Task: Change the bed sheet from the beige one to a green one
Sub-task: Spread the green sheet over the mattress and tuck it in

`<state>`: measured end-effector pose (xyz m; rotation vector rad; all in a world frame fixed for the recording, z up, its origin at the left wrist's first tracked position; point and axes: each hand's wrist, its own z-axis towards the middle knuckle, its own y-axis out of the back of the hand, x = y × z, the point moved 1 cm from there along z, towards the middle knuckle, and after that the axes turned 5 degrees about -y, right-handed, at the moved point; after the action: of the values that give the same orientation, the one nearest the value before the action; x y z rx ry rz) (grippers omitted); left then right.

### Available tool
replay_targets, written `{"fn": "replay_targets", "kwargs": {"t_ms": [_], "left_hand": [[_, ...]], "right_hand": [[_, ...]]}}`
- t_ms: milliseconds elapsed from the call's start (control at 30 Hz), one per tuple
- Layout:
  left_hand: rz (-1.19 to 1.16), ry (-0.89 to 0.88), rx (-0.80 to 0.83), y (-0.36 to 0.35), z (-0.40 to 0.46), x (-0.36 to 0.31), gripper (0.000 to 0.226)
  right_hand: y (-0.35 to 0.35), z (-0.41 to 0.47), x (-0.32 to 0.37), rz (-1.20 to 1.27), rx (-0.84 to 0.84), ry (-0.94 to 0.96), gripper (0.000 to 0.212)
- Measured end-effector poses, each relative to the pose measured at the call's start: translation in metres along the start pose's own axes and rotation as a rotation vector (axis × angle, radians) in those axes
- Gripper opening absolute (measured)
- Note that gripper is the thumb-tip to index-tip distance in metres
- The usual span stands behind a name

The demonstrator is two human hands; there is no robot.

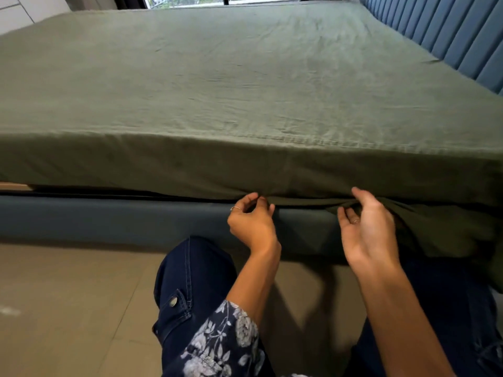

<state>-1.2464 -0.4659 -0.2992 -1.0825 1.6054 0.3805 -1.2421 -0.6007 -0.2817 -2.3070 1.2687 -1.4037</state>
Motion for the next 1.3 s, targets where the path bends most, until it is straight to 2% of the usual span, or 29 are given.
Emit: {"fn": "replay_targets", "kwargs": {"t_ms": [100, 167, 267, 367, 500, 600, 667, 767, 833, 900, 967, 1067, 1133, 1233, 1300], "left_hand": [[-0.034, 0.119, 0.023, -0.006, 0.0, -0.008, 0.008], [-0.124, 0.221, 0.026, -0.01, -0.004, -0.017, 0.014], [-0.28, 0.343, 0.054, -0.015, -0.006, -0.03, 0.008], [-0.381, 0.379, 0.146, -0.016, -0.001, -0.036, 0.044], [-0.499, 0.393, 0.28, -0.016, 0.006, -0.033, 0.071], [-0.553, 0.392, 0.336, -0.018, 0.009, -0.027, 0.076], [-0.474, 0.353, 0.365, -0.016, 0.013, -0.025, 0.071], [-0.17, 0.262, 0.479, -0.008, 0.022, -0.026, 0.057], [0.053, 0.189, 0.514, -0.001, 0.029, -0.03, 0.061], [0.178, 0.131, 0.515, 0.002, 0.031, -0.032, 0.073], [0.219, 0.093, 0.485, 0.006, 0.033, -0.034, 0.066], [0.034, 0.135, 0.481, 0.0, 0.02, -0.029, 0.053], [-0.178, 0.215, 0.41, -0.002, 0.009, -0.02, 0.05], [-0.3, 0.253, 0.308, -0.002, -0.01, -0.006, 0.037], [-0.282, 0.266, 0.329, -0.006, -0.029, 0.005, 0.025]], "right_hand": [[-0.006, -0.007, 0.003, 0.163, 0.034, -0.092, 0.052], [-0.003, -0.009, 0.005, 0.301, 0.066, -0.134, 0.065], [0.002, -0.014, 0.007, 0.44, 0.146, -0.137, 0.077], [0.002, -0.01, 0.007, 0.501, 0.242, -0.115, 0.08], [-0.011, 0.012, 0.011, 0.534, 0.358, -0.093, 0.07], [-0.017, 0.026, 0.018, 0.579, 0.399, -0.063, 0.073], [-0.017, 0.033, 0.02, 0.548, 0.416, -0.071, 0.077], [-0.013, 0.035, 0.029, 0.383, 0.345, -0.093, 0.077], [-0.006, 0.034, 0.037, 0.243, 0.25, -0.146, 0.078], [0.003, 0.031, 0.044, 0.115, 0.156, -0.154, 0.08], [0.01, 0.026, 0.045, -0.032, 0.065, -0.077, 0.078], [0.041, 0.02, 0.049, -0.232, -0.125, 0.118, 0.045], [0.068, 0.016, 0.044, -0.28, -0.171, 0.047, 0.034], [0.094, 0.014, 0.022, -0.062, -0.089, -0.281, 0.056], [0.099, 0.022, 0.018, 0.185, -0.089, -0.306, 0.066]]}}
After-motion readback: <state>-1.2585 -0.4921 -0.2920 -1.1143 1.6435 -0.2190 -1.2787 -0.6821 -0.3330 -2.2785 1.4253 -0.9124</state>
